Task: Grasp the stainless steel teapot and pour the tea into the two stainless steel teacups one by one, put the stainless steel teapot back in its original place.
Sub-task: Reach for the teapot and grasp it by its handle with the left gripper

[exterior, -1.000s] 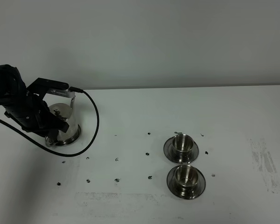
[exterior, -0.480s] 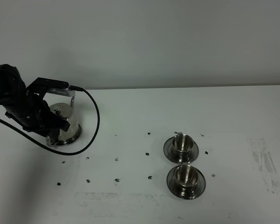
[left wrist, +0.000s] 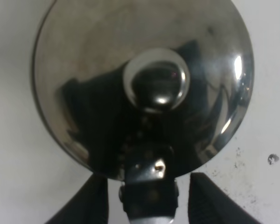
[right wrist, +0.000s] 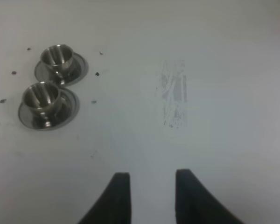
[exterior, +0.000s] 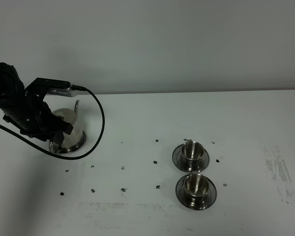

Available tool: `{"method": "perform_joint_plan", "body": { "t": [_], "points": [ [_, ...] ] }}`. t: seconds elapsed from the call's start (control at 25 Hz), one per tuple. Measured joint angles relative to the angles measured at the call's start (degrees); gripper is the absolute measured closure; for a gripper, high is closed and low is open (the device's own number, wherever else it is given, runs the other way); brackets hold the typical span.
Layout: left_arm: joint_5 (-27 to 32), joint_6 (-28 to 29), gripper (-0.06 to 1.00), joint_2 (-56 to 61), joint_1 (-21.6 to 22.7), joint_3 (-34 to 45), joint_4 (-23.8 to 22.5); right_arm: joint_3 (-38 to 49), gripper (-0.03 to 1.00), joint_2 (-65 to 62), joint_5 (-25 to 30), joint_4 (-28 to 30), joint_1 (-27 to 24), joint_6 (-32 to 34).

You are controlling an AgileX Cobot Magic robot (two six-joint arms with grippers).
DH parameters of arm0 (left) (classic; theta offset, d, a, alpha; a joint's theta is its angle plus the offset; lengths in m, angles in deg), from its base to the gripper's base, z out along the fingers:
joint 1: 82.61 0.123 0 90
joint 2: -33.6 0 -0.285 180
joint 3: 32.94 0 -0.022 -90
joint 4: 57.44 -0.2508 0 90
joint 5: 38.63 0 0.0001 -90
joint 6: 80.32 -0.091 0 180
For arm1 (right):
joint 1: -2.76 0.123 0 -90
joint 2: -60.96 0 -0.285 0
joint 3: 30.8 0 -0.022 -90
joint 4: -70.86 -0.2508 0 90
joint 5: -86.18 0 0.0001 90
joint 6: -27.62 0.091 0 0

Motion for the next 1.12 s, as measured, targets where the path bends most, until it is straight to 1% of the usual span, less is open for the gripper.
{"method": "perform_joint_plan", "body": {
  "t": [0.24,0.52,0.72,1.04,1.12],
  "points": [
    [2.43,2.36,0.49,-0.12,0.0,-2.09,0.0,0.0,0.74,0.0,0.0,0.0,0.0,0.0],
    [2.84,2.44,0.49,-0.3,0.28,-3.48,-0.05,0.0,0.74,0.0,0.0,0.0,0.0,0.0],
    [4.53,2.48,0.49,-2.52,0.34,-6.26,-0.05,0.0,0.74,0.0,0.0,0.0,0.0,0.0],
    [4.48,2.48,0.49,-3.04,0.34,-6.84,-0.17,0.0,0.74,0.0,0.0,0.0,0.0,0.05],
    [4.42,2.48,0.51,-3.04,0.34,-6.84,-0.12,0.0,0.74,0.0,0.0,0.0,0.0,0.05]
  ]
}}
